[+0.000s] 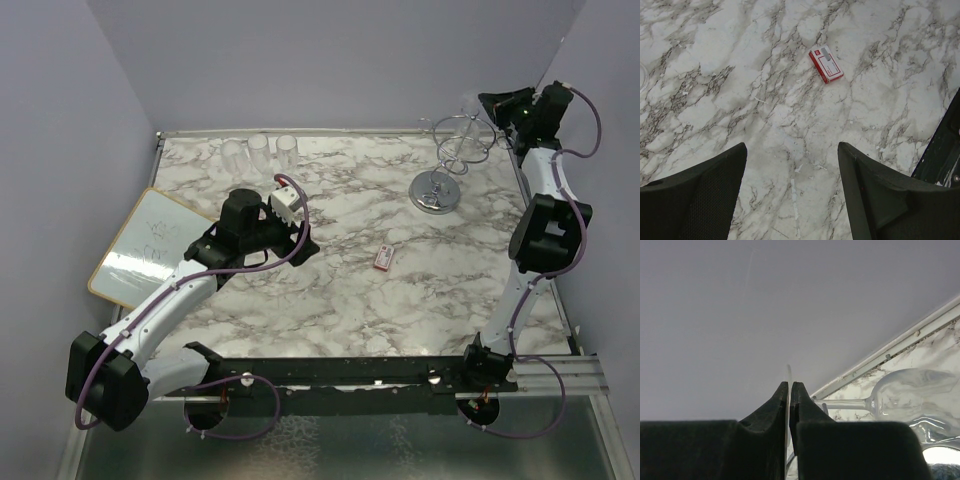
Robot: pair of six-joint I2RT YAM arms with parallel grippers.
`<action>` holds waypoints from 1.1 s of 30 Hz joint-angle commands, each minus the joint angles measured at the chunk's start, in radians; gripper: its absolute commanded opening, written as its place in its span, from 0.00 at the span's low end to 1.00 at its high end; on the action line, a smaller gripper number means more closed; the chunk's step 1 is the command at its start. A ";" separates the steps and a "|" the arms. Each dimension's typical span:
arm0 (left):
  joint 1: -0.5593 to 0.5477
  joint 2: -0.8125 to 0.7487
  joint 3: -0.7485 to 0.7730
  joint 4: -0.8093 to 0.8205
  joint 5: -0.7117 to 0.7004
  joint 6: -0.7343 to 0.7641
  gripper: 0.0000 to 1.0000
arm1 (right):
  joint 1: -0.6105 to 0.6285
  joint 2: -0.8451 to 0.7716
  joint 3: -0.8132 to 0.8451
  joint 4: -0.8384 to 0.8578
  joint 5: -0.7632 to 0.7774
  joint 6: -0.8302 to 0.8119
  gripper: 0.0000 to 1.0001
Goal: Take the wine glass off the wine glass rack
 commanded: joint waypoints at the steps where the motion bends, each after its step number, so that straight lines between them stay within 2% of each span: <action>1: -0.005 -0.005 -0.008 0.024 0.018 0.009 0.75 | -0.006 0.023 0.056 0.095 -0.008 0.038 0.01; 16: -0.006 -0.005 -0.008 0.024 0.013 0.010 0.75 | -0.002 0.088 0.157 0.093 0.002 0.073 0.01; 24: -0.005 -0.005 -0.008 0.023 0.012 0.011 0.75 | 0.047 0.144 0.270 0.068 -0.023 0.078 0.01; 33: -0.005 -0.009 -0.009 0.021 0.011 0.011 0.75 | 0.106 0.068 0.209 0.094 -0.022 0.058 0.01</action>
